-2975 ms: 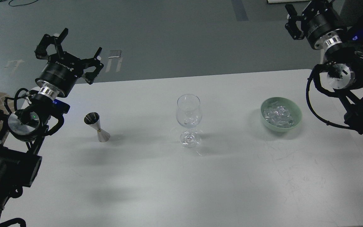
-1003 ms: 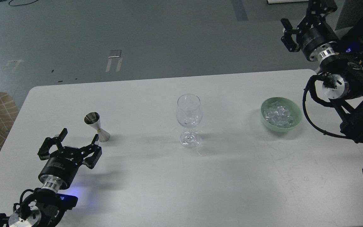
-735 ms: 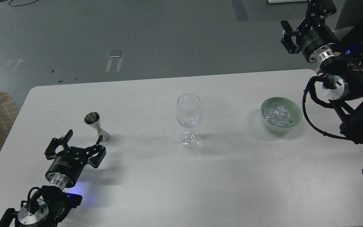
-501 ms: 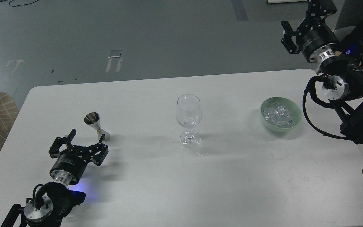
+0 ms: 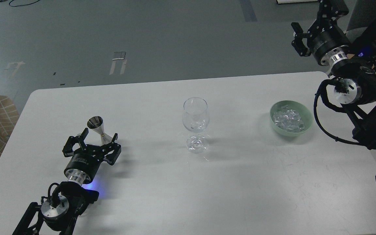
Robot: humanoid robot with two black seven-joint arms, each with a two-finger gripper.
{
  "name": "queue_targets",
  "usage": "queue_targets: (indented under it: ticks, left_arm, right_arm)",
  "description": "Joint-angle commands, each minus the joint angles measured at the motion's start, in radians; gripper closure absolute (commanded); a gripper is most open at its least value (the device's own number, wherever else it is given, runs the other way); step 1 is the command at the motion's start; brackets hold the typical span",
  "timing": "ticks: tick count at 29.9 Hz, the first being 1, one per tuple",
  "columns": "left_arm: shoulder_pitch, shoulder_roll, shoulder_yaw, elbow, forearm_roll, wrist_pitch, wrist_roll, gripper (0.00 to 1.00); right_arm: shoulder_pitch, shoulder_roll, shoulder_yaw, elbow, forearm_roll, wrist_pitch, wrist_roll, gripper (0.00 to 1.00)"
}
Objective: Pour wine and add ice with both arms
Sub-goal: 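Close the left gripper around the metal jigger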
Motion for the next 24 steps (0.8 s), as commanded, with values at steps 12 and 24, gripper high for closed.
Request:
queue_targets:
  ticks: [12, 24]
  left_arm:
    - [-0.079, 0.001, 0.001, 0.101, 0.001, -0.027, -0.012, 0.04]
    - [-0.116, -0.001, 0.005, 0.164, 0.004, -0.027, -0.026, 0.41]
  right_arm:
    - [-0.007, -0.004, 0.000, 0.001, 0.000, -0.001, 0.000, 0.00]
    - [-0.011, -0.006, 0.002, 0.003, 0.000, 0.000, 0.000, 0.00]
